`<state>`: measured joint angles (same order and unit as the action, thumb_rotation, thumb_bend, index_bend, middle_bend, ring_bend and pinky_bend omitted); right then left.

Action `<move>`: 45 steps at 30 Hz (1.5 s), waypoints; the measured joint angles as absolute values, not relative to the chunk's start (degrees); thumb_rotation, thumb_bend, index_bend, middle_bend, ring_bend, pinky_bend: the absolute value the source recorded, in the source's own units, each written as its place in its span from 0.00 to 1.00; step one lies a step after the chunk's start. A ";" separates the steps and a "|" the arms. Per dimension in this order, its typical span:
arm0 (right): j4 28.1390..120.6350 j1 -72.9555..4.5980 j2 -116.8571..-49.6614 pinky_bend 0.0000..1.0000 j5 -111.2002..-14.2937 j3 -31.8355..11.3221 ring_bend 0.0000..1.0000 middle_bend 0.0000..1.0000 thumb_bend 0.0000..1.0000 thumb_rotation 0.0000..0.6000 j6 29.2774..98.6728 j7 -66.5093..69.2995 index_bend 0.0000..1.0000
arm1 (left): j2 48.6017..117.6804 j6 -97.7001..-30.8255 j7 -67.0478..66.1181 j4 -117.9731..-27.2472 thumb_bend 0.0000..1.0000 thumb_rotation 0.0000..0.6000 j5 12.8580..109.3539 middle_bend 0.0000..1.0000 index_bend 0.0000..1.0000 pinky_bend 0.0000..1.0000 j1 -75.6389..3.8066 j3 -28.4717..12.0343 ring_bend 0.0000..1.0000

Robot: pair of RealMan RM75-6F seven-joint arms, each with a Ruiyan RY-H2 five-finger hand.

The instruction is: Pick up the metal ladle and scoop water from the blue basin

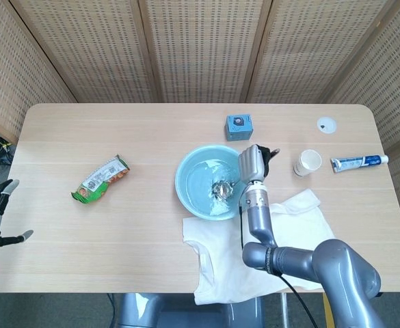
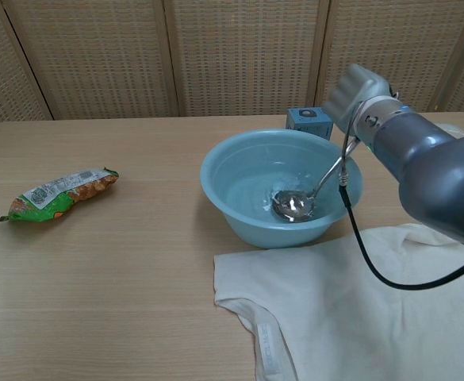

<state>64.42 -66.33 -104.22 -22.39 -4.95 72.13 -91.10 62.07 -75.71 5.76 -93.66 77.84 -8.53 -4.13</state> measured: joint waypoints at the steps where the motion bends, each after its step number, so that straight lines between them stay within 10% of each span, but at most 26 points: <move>1: 64.31 -66.13 -104.46 1.00 -22.48 -5.04 1.00 1.00 0.80 1.00 71.96 -91.27 0.73 | 62.10 -75.66 5.70 -93.67 0.00 1.00 77.77 0.00 0.00 0.00 -8.54 -4.12 0.00; 21: 75.84 -63.40 -97.82 1.00 -12.99 -18.73 1.00 1.00 0.80 1.00 69.74 -87.12 0.73 | 62.29 -75.92 5.07 -94.19 0.00 1.00 78.18 0.00 0.00 0.00 -8.60 -3.87 0.00; 45: 91.39 -63.84 -82.46 1.00 -1.04 -24.42 1.00 1.00 0.80 1.00 71.01 -82.50 0.73 | 62.40 -76.08 4.13 -95.00 0.00 1.00 78.81 0.00 0.00 0.00 -8.70 -3.42 0.00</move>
<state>91.39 -63.84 -82.46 -1.04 -24.42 71.01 -82.50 62.40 -76.08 4.13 -95.00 78.81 -8.70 -3.42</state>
